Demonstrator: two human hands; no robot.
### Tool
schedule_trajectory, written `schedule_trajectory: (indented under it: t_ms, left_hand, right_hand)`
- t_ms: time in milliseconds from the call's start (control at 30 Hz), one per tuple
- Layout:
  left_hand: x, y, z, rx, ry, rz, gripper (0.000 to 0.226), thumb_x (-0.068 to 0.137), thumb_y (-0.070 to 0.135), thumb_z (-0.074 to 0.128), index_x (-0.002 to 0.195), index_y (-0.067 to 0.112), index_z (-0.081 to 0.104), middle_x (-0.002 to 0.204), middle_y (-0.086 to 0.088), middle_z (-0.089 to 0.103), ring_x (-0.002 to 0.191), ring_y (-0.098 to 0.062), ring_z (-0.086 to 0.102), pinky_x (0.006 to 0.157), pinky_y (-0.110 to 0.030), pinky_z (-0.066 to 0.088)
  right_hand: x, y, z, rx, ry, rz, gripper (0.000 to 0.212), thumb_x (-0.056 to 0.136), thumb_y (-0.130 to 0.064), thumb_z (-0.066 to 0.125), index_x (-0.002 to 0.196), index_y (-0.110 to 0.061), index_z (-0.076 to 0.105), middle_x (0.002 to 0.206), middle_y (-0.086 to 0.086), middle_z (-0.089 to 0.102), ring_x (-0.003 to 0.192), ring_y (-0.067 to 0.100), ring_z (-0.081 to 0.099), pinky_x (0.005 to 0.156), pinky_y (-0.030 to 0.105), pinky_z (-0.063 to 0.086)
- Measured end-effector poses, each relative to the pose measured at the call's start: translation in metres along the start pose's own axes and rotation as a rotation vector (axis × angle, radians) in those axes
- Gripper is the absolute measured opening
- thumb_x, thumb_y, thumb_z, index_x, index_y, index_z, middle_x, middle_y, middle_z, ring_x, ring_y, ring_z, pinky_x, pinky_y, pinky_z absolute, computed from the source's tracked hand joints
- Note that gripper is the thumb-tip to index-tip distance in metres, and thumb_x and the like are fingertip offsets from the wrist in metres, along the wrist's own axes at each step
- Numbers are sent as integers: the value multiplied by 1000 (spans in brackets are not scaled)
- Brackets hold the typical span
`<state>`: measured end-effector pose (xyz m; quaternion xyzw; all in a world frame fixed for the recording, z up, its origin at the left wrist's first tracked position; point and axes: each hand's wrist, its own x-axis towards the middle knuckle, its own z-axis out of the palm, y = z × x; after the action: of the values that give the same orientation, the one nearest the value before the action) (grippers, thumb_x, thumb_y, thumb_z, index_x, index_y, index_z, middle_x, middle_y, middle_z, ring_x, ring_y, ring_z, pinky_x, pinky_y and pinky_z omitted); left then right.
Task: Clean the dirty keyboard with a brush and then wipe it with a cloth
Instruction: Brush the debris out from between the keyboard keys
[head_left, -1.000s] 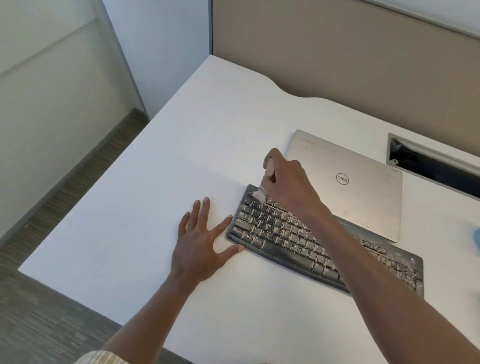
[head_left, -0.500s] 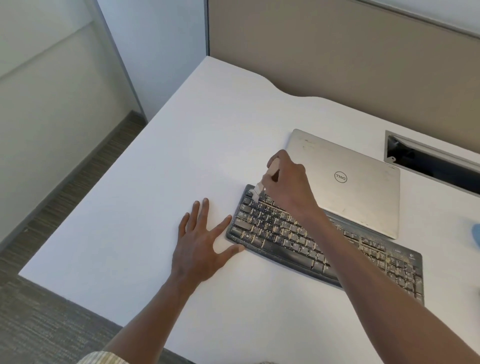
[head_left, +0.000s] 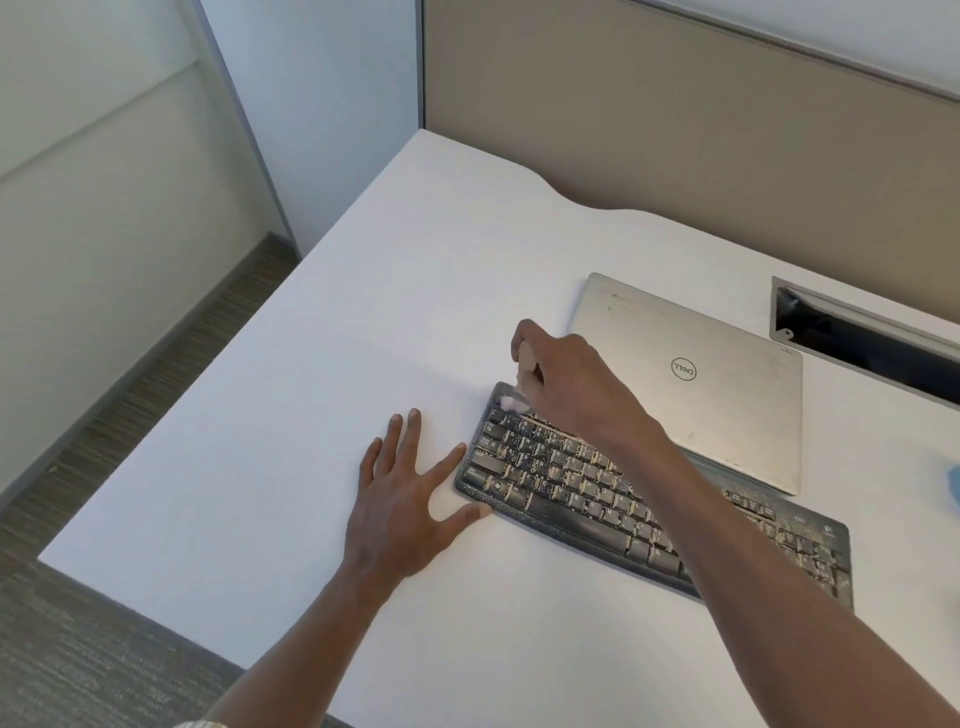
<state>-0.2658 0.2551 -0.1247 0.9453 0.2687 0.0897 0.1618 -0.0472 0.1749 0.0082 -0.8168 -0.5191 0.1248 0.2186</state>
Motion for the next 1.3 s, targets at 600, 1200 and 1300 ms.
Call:
schedule_trajectory:
  t_ms: [600,1200,1300]
  left_hand:
    - [0,1,-1,5,-1,2,79,86,89,30,145,42,52,169,-13,11,157,-30,4,124,-50,17]
    - [0,0,1,31,-10,28,75,89,87,29,144,42,53,169,-12,15,157,-33,4,123,-54,18]
    - [0,0,1,29,-9,28,74,88,87,31,142,42,55,168,-13,17,157,-34,5,123,-54,19]
  right_hand:
    - [-4,7,10,111,203,187,14,93,-7,54,105,-13,51,70,4,61,55,19,59,50,38,51]
    - [-6,3,12,186,238,295,13,90,-8,54,101,-14,50,68,-1,58,55,10,58,45,21,42]
    - [-5,-3,9,234,213,225,12,93,-10,56,103,-16,52,69,-1,60,50,5,54,43,20,42]
